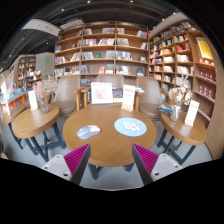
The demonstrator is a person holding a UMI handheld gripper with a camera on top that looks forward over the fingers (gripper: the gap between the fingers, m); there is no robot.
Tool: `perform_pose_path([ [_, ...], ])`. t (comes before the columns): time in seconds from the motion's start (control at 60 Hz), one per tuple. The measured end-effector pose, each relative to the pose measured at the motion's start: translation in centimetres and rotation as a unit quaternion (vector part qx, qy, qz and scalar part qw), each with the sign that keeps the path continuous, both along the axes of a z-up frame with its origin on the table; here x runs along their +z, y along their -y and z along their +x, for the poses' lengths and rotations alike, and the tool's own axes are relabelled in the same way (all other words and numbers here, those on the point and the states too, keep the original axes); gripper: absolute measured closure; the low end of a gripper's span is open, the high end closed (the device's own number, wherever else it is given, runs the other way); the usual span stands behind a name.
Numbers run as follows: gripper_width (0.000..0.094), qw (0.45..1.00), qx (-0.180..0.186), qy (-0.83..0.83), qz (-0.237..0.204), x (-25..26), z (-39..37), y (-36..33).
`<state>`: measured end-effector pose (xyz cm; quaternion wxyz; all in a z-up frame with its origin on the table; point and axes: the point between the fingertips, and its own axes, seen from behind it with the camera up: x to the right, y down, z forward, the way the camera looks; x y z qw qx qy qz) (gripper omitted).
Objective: Arrange mouse
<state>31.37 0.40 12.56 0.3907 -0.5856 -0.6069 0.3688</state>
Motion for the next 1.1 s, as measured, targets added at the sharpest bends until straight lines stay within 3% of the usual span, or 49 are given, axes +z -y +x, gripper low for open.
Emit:
perform_pose_path([
  [0.633,0.0082,0.998,0.055,0.020,-0.015,-3.7,-2.8,11.5],
  [0.933,0.0081,0.998,0.058,0.012,0.003,-6.6,-6.5,14.9],
  [1.1,0.0081,0.999,0.041,0.016,0.002,-8.2,-10.3,15.1],
])
